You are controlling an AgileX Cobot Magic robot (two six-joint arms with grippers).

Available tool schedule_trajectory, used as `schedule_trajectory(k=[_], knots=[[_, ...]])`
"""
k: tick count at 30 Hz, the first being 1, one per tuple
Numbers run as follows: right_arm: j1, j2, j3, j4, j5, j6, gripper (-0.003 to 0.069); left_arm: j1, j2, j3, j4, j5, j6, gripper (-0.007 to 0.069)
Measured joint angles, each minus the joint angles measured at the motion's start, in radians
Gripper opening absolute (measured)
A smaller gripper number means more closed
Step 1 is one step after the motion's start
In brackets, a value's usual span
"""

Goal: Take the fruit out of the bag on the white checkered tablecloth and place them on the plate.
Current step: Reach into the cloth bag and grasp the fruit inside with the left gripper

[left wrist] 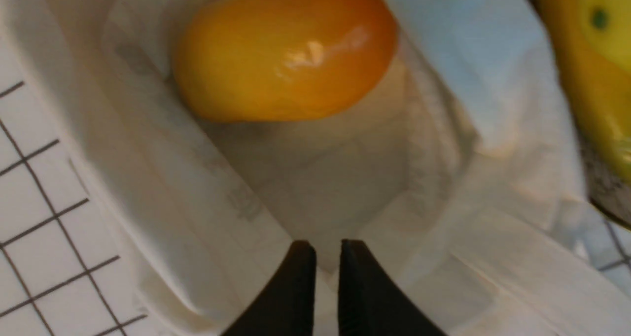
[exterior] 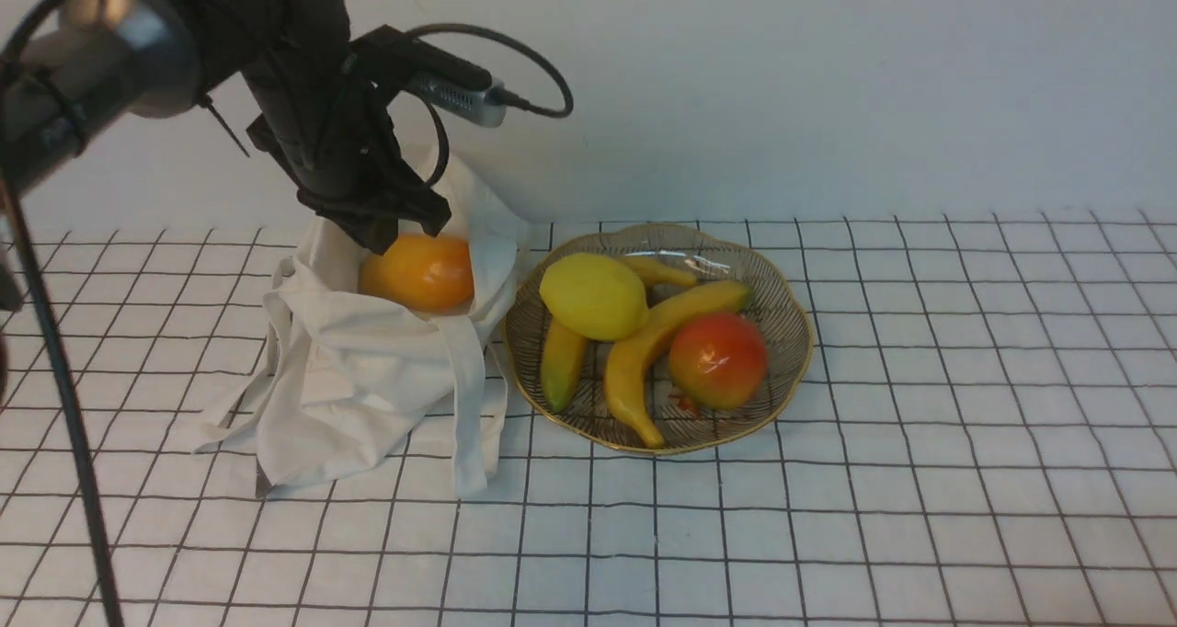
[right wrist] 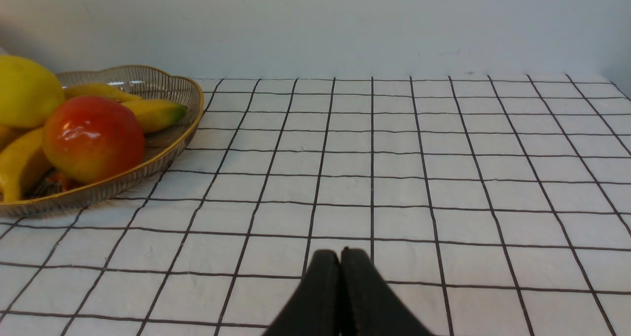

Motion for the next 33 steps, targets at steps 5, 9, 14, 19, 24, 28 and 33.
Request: schedule_trajectory(k=[5, 9, 14, 19, 24, 28, 33], knots=[[0.0, 0.0, 0.0, 0.0, 0.0, 0.0, -0.0016, -0.007, 0.054, -0.027, 0.009, -0.076, 0.042, 0.0212], [0.0, 0.0, 0.0, 0.0, 0.0, 0.0, -0.0016, -0.023, 0.097, -0.027, 0.019, -0.139, 0.16, 0.0392], [0.0, 0.0, 0.0, 0.0, 0.0, 0.0, -0.0016, -0.039, 0.146, -0.027, 0.041, -0.195, 0.264, 0.0532], [0.0, 0.0, 0.0, 0.0, 0.0, 0.0, -0.0016, -0.042, 0.19, -0.027, 0.119, -0.258, 0.29, 0.0573], [0.0, 0.0, 0.0, 0.0, 0.0, 0.0, -0.0016, -0.042, 0.232, -0.027, 0.189, -0.317, 0.295, 0.0573], [0.0, 0.0, 0.0, 0.0, 0.0, 0.0, -0.0016, -0.043, 0.255, -0.037, 0.224, -0.351, 0.296, 0.0573], [0.0, 0.0, 0.0, 0.0, 0.0, 0.0, -0.0016, -0.043, 0.261, -0.041, 0.238, -0.358, 0.26, 0.0542]])
